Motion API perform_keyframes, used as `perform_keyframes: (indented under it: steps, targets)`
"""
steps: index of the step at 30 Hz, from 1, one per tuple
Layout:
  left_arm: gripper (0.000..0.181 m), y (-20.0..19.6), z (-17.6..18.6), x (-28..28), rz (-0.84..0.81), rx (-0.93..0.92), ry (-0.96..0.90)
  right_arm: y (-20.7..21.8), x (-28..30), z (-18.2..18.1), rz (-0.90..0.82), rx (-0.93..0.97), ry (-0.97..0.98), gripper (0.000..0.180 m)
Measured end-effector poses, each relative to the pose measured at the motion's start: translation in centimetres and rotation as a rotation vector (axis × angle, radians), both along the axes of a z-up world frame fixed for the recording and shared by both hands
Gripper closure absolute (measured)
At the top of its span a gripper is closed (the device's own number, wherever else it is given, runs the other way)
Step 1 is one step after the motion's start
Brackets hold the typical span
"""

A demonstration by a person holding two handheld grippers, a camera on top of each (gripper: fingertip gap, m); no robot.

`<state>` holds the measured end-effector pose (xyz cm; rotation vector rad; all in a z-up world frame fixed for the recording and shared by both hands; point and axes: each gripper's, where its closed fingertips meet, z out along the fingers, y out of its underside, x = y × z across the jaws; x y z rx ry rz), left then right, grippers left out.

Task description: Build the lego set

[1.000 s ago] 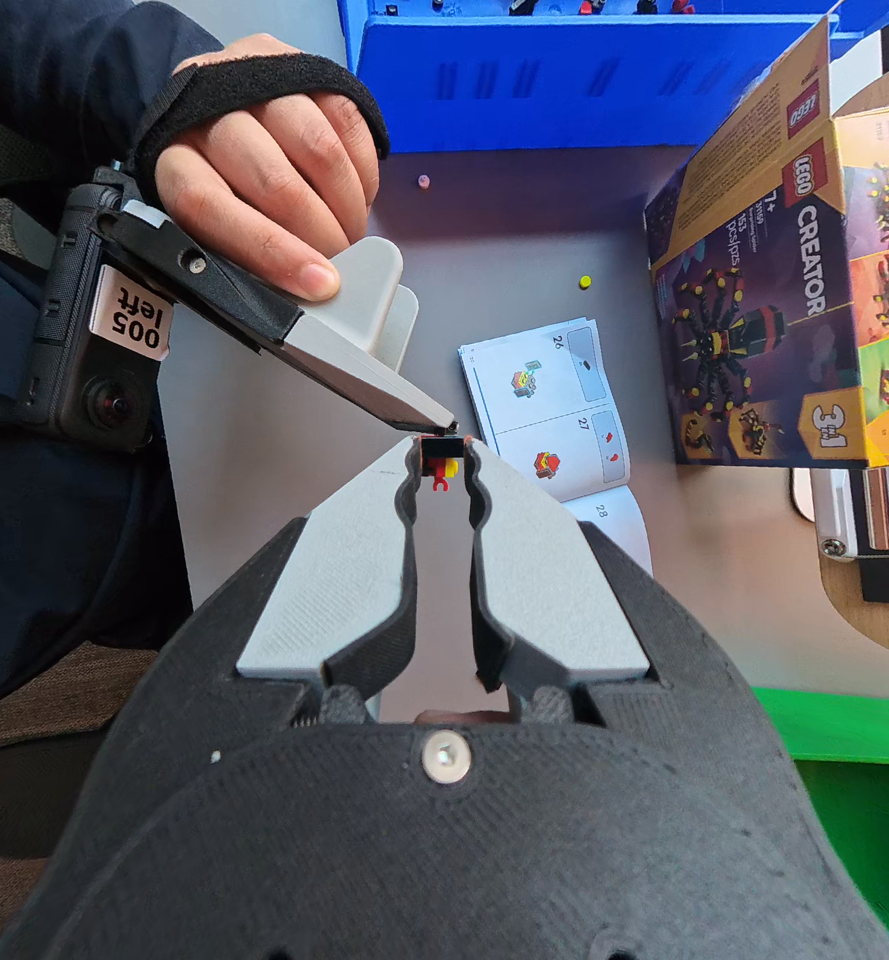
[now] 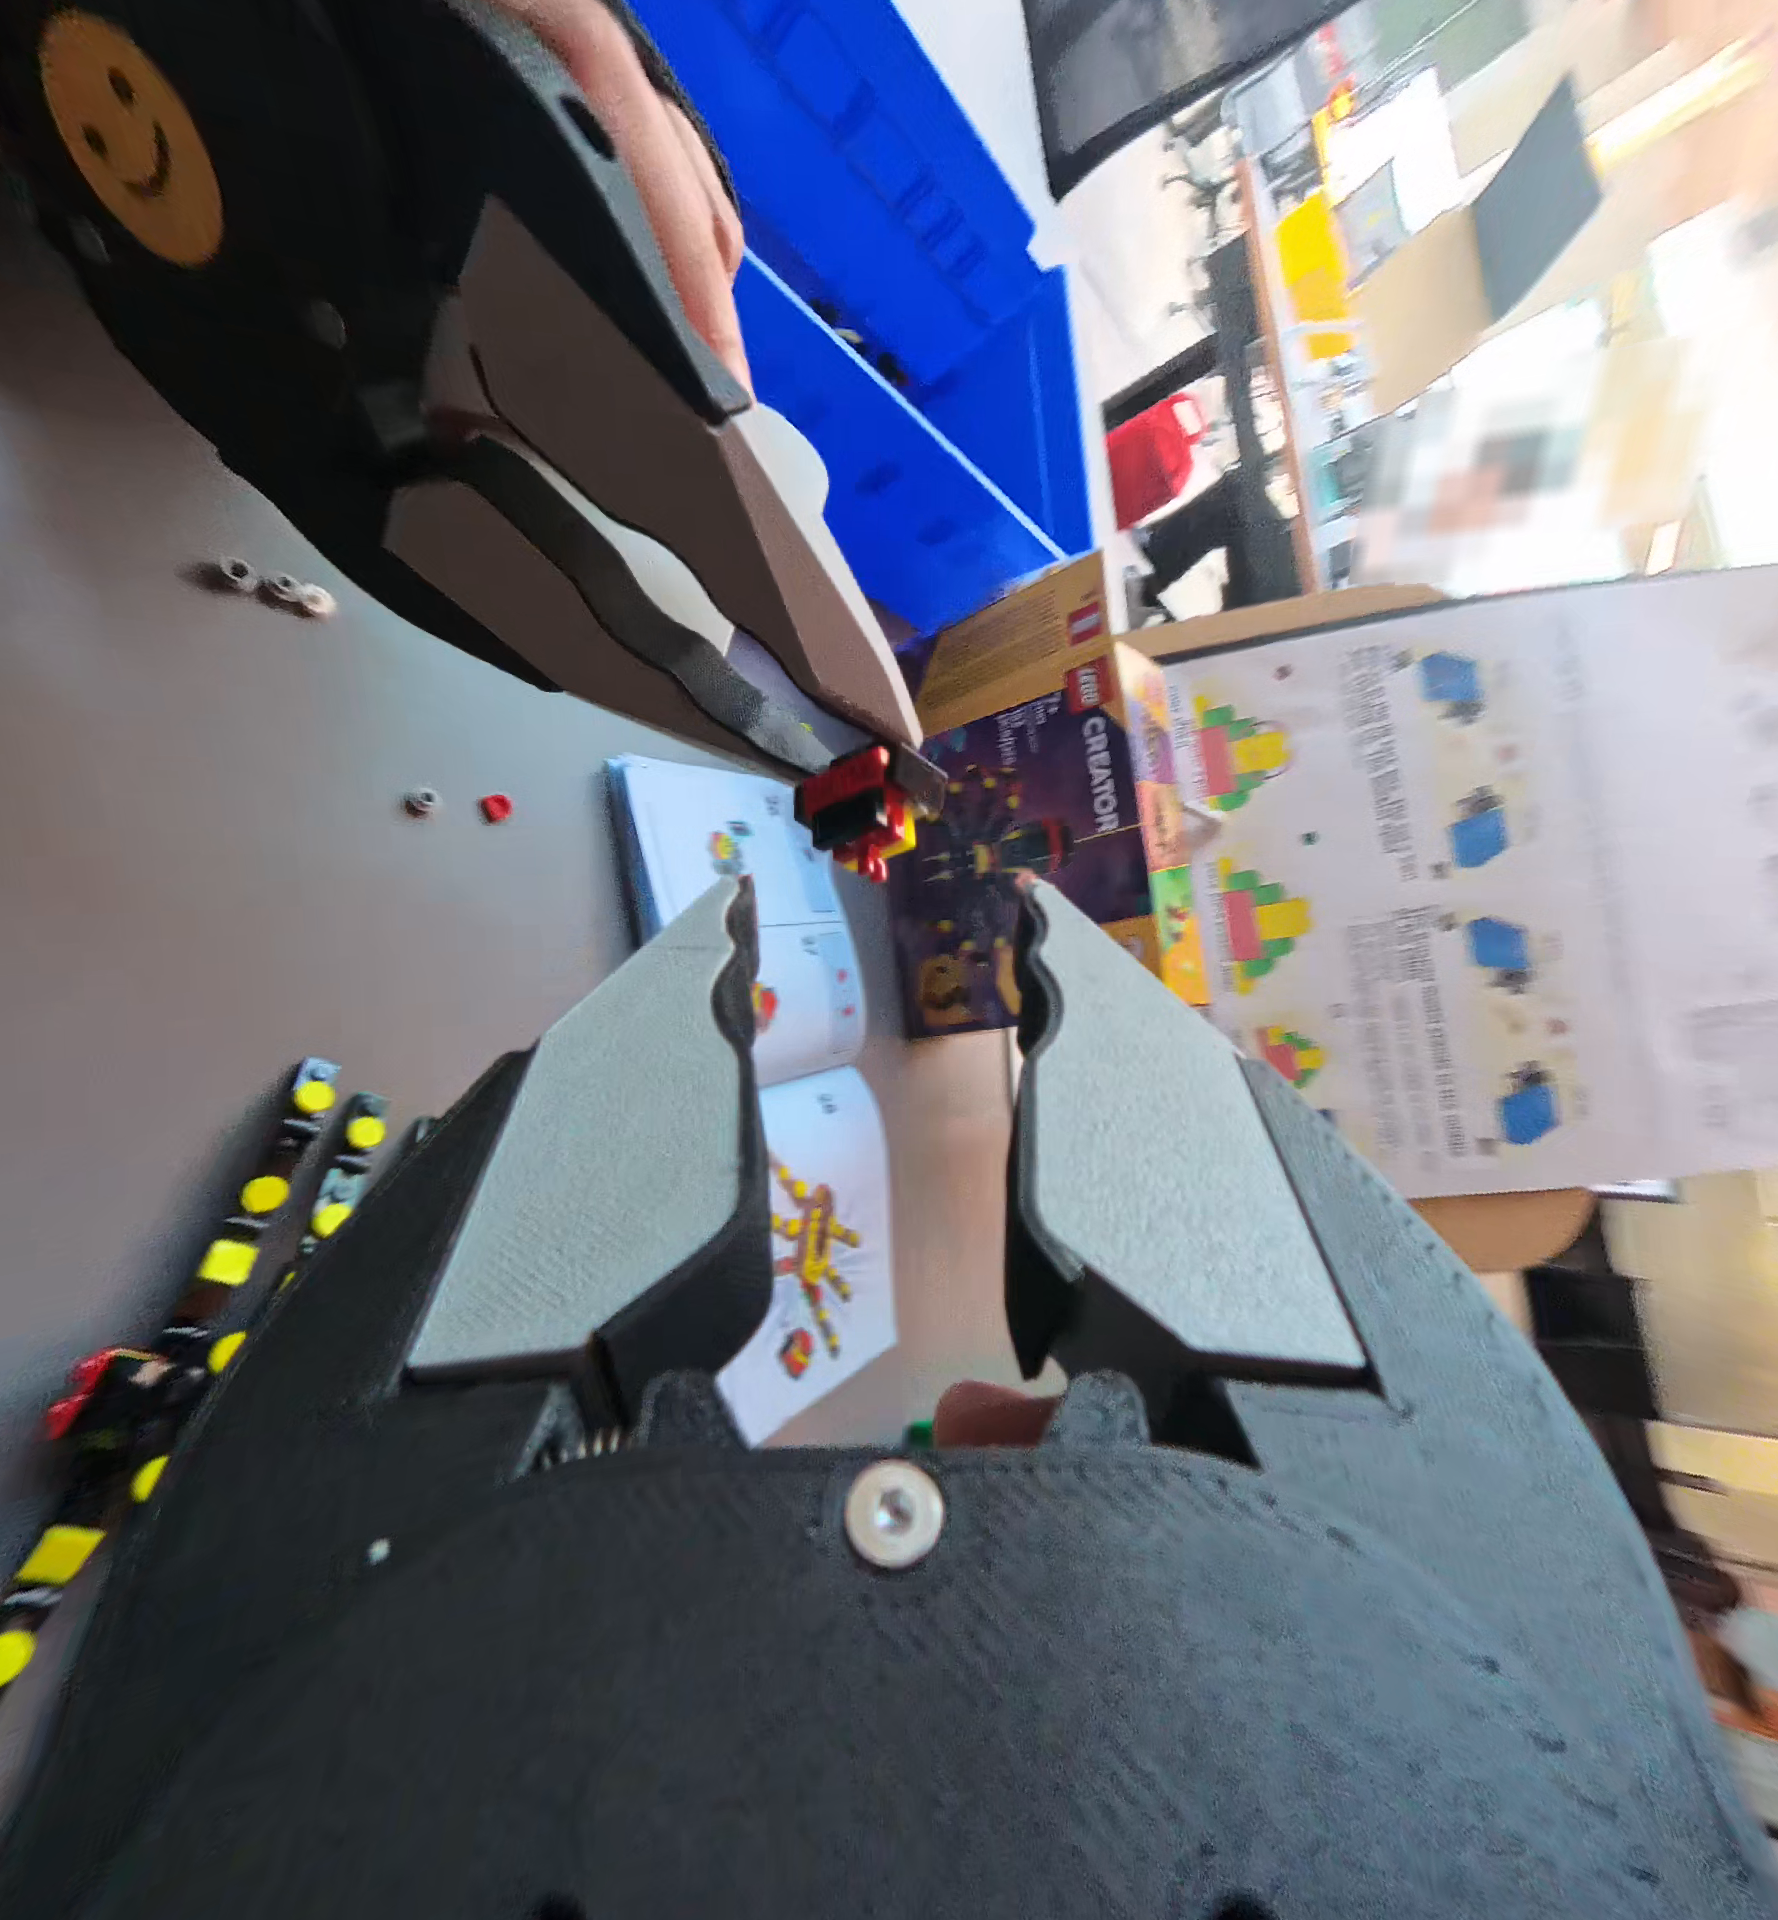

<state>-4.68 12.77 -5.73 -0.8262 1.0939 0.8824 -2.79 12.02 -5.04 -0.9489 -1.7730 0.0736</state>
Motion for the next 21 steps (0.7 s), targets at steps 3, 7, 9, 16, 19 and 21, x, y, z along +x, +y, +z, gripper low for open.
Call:
perform_keyframes:
  steps: [3, 7, 9, 16, 19, 21]
  targets:
    - [0.167, -0.2, 0.1, 0.2, -0.007, 0.006, -0.001, -0.3, -0.5, -0.1, -0.021, 0.099, 0.002, 0.123]
    - [0.167, -0.6, 0.4, 0.4, -0.027, 0.008, -0.01, -0.5, -0.8, -0.6, -0.013, 0.213, -0.016, 0.124]
    - [0.167, -0.7, 0.4, 0.4, -0.03, -0.003, -0.018, -0.1, -0.9, -0.6, -0.03, 0.291, -0.015, 0.127]
    - [0.085, -0.8, 0.4, 0.3, -0.025, -0.017, -0.019, 0.6, -1.4, 0.1, -0.07, 0.46, 0.006, 0.138]
    - [0.081, -0.8, 0.3, 0.2, -0.024, -0.022, -0.024, 0.7, -1.5, -0.2, -0.068, 0.486, -0.012, 0.139]
    - [0.017, -0.8, 0.3, 0.2, -0.025, -0.024, -0.026, 0.6, -1.6, -0.5, -0.061, 0.504, -0.022, 0.14]
